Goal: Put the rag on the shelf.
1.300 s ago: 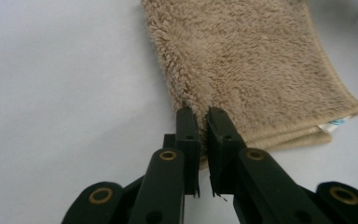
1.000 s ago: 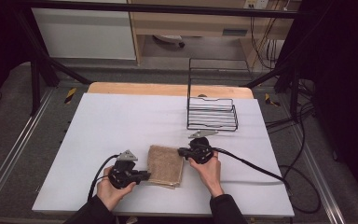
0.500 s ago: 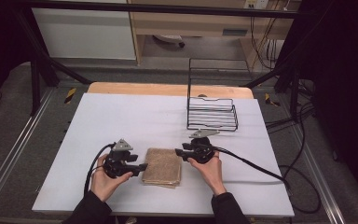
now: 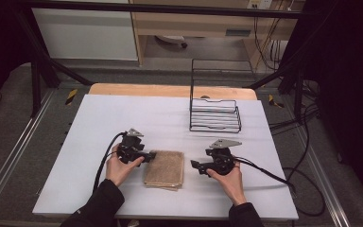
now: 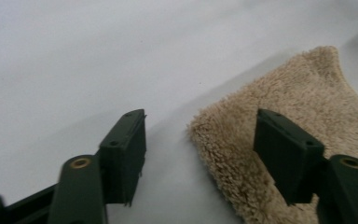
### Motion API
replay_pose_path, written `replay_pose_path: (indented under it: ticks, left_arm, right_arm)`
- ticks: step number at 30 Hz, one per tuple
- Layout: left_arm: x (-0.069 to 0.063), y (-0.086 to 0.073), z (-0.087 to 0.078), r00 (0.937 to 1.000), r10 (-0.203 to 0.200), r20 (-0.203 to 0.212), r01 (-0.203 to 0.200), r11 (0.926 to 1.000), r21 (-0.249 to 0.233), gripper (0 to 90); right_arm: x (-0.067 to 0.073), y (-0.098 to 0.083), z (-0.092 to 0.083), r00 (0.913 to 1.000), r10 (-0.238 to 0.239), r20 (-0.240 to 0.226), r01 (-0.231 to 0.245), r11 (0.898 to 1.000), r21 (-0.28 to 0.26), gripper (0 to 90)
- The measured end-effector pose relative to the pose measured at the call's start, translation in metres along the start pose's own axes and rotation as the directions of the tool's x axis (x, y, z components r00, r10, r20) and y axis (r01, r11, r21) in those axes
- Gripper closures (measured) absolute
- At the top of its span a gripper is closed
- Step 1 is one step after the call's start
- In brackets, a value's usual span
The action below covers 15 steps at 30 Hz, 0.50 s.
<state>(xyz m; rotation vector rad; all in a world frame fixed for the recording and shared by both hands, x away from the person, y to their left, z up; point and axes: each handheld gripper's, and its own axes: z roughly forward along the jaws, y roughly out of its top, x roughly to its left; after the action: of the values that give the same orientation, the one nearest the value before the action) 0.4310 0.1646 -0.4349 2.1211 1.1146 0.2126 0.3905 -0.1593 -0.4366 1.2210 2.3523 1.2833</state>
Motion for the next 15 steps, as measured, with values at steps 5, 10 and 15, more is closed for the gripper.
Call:
replay_pose_path:
  ticks: [5,10,15]
  left_arm:
    - [0.0036,-0.0022,0.0062,0.9995,-0.013,0.028,0.012,0.9994,0.034,49.5]
    - [0.0010,-0.0055,0.0070,0.9984,-0.015,0.054,0.014,0.9998,0.016,62.4]
    - [-0.0040,-0.0072,0.0077,0.9989,0.006,0.046,-0.006,1.0000,0.007,70.2]
  right_arm:
    - [0.0005,-0.0033,0.0014,1.0000,0.006,0.004,-0.006,1.000,0.004,13.6]
    - [0.0022,-0.0040,0.0018,0.9998,0.021,-0.003,-0.021,1.000,-0.002,11.1]
    - [0.0024,-0.0041,0.0028,0.9996,0.028,0.002,-0.028,1.000,0.003,6.7]
